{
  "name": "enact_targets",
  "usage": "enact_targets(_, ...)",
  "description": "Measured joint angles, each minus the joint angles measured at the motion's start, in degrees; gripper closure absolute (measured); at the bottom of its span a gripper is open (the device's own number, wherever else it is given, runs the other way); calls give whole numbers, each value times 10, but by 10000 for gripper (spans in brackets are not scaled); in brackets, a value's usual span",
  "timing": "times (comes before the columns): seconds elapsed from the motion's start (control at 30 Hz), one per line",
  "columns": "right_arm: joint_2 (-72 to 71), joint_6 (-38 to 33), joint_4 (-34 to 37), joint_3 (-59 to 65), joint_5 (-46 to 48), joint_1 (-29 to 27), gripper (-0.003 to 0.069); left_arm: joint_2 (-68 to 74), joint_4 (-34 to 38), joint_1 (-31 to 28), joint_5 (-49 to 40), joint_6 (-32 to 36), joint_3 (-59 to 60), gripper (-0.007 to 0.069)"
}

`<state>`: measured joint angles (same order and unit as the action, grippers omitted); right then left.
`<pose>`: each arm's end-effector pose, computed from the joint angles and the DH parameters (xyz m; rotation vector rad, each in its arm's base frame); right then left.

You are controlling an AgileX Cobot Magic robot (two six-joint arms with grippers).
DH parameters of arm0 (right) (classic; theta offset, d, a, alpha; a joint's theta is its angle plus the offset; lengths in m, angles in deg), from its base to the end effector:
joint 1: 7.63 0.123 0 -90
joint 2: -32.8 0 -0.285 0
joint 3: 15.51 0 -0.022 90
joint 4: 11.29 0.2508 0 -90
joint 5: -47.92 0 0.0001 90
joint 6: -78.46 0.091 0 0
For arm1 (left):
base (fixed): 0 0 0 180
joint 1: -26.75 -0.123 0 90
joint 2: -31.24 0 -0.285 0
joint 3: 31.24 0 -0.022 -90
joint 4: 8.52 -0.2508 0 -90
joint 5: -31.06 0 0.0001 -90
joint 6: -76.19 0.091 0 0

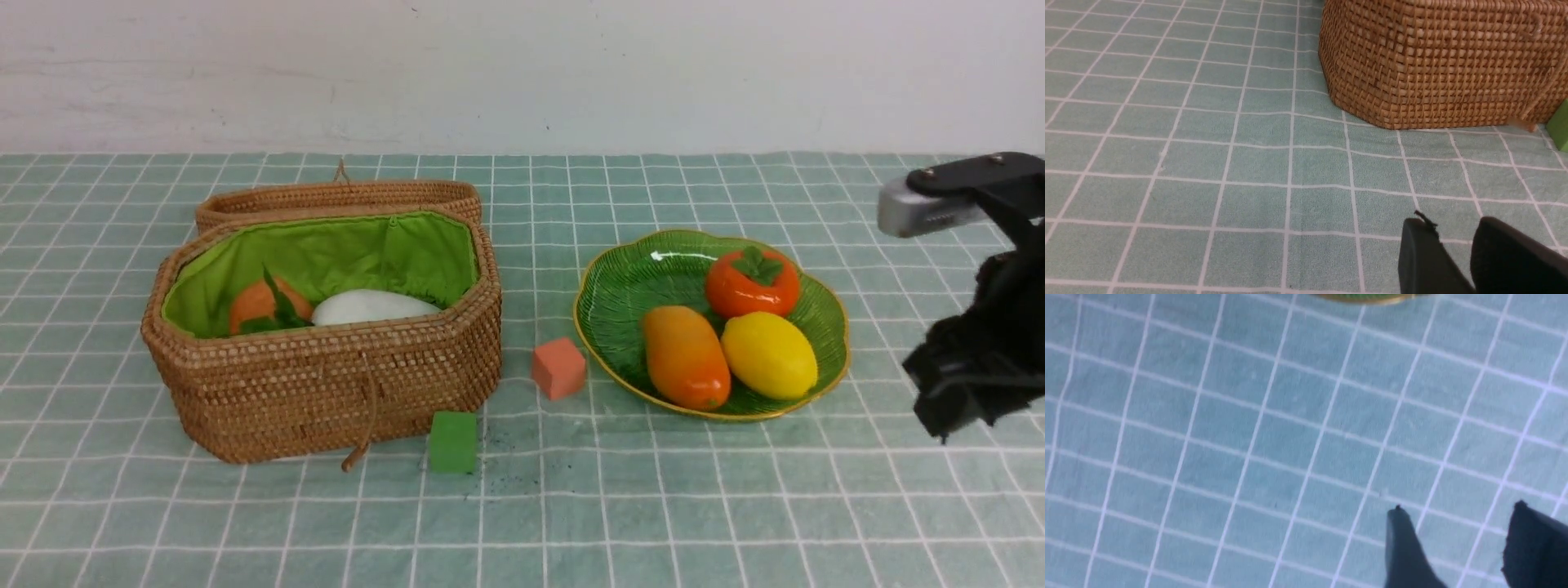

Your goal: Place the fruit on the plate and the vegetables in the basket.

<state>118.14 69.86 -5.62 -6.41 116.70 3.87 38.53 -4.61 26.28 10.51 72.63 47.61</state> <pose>0.2480 0.0590 0.3228 -0.4658 2.8094 0.1496 0.0532 -0.0017 0.1718 -0.1084 1.8594 -0.1039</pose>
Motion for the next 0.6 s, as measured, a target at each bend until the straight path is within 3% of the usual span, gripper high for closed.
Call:
enact_targets(0.23,-147,29,10,118,4,0,658,0,0,0,0,0,0,442)
enact_targets(0.6,-291,39,15,164,26,0,676,0,0,0,0,0,0,442)
